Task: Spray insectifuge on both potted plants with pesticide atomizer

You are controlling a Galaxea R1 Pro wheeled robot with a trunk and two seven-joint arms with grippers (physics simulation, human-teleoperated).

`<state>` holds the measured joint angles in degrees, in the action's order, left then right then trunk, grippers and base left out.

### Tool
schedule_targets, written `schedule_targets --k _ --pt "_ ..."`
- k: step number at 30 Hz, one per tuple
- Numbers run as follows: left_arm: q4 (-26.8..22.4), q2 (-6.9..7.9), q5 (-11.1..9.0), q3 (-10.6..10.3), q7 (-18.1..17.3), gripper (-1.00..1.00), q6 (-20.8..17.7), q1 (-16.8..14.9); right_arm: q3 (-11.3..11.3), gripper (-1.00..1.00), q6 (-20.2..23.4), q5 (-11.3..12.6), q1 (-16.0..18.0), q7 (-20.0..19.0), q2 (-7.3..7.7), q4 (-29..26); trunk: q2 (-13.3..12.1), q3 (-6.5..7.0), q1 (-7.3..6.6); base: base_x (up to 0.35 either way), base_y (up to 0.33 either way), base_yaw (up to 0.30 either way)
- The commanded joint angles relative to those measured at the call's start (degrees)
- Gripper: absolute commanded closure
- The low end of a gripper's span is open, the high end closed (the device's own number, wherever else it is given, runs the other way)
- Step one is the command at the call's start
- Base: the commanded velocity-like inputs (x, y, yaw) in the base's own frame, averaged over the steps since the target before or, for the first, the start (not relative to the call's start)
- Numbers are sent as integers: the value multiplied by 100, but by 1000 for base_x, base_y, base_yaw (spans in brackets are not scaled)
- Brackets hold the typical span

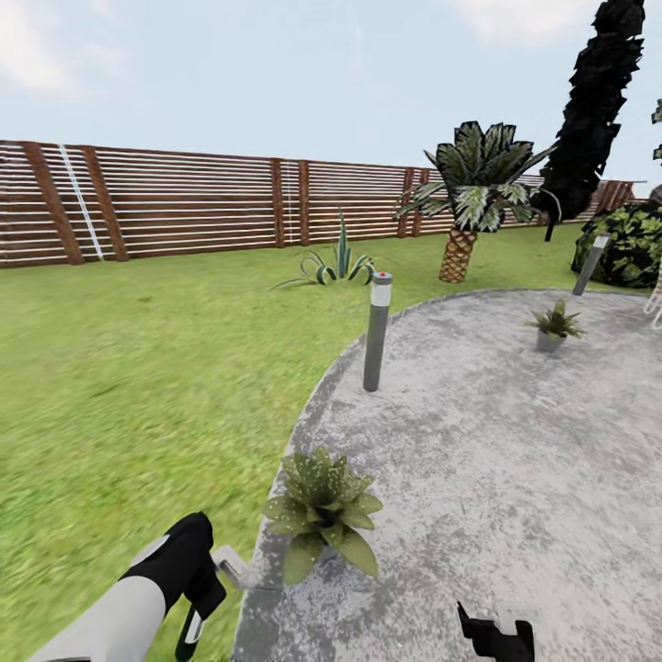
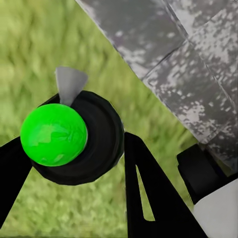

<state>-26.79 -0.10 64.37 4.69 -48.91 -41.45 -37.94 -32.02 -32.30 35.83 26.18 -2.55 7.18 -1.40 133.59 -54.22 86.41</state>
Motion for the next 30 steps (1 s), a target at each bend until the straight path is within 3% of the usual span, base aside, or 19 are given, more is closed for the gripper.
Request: schedule_targets --k 1,15,30 --pt "-17 -6 32 32 -35 100 -30 -3 -33 -100 -13 62 1 -27 4 -1 2 -6 -1 -15 -189 130" --pt "-37 0 30 87 -31 100 -39 -3 -32 -100 -13 72 1 -12 21 -1 2 20 -1 -22 -260 70" --pt "-43 2 23 71 -31 100 -39 -3 -32 -100 -13 64 1 -18 13 -1 2 106 -1 0 -23 192"
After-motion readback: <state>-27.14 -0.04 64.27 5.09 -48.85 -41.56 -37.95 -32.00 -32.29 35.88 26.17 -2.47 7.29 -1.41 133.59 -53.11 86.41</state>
